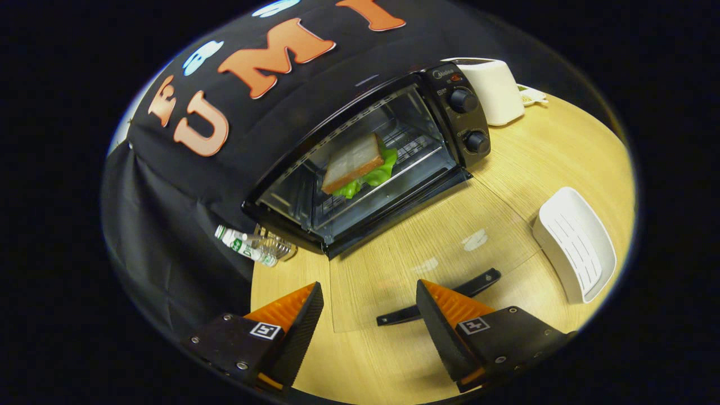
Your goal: Open the toaster oven, put the food inside, and close the toaster oven door.
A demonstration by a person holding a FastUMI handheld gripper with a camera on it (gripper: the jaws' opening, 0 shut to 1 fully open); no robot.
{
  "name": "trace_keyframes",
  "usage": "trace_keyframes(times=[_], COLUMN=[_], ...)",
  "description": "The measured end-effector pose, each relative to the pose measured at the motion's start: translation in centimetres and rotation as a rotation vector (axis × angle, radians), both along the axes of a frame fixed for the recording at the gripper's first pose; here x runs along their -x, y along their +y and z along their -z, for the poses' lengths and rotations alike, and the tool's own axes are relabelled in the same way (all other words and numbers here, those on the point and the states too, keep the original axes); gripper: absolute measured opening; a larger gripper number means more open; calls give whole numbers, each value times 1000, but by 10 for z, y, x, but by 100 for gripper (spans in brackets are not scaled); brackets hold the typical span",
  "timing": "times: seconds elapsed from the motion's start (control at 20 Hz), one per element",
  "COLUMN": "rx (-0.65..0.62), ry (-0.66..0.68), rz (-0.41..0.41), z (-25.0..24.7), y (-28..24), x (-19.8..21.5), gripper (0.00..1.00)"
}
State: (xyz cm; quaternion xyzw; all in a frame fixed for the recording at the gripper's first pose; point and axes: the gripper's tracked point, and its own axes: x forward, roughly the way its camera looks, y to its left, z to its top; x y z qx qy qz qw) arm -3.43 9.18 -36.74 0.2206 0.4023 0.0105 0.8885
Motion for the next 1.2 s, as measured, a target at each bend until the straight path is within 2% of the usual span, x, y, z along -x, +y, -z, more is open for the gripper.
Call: trace_keyframes(times=[0.25, 0.45, 0.7, 0.8, 0.9, 1.2], rx=[259, 398, 527, 528, 527, 513], ry=[15, 41, 124, 147, 112, 100], rz=[-138, -228, -262, -248, -218, -199], z=[22, 42, 71, 80, 79, 72], y=[-21, -26, -44, -46, -47, -47], x=[29, 41, 49, 48, 35, 32], gripper=[98, 99, 99, 99, 99, 100])
